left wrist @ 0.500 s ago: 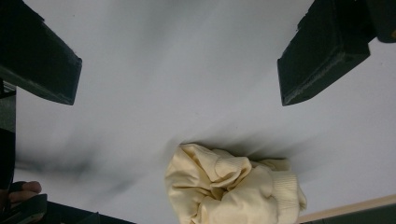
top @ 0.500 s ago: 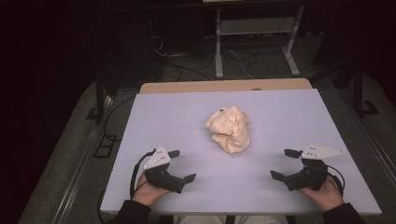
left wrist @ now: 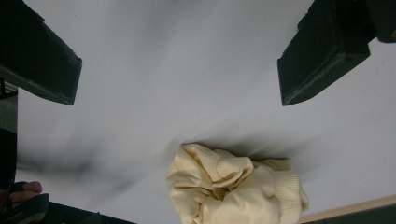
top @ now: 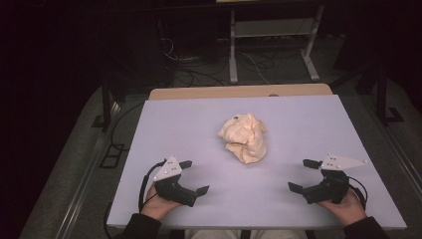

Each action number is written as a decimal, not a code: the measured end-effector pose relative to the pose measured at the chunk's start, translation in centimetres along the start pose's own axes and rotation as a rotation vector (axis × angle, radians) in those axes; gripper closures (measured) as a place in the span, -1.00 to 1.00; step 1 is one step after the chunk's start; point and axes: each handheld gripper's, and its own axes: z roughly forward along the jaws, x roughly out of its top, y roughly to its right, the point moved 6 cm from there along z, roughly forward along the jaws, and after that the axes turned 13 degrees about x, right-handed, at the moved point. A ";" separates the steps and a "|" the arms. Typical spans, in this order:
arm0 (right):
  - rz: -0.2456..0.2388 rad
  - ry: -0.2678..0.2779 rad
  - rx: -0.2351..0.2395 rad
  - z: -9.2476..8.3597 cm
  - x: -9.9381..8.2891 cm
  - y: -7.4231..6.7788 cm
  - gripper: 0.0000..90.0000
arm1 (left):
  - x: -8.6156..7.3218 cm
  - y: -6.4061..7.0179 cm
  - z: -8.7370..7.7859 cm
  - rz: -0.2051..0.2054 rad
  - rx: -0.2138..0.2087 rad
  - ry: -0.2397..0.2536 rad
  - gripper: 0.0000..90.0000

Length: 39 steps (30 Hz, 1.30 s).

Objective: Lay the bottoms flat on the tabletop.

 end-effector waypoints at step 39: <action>-0.019 0.033 -0.028 -0.9 2.9 0.1 -1.00 | 2.8 -0.6 0.1 0.011 0.040 0.027 -1.00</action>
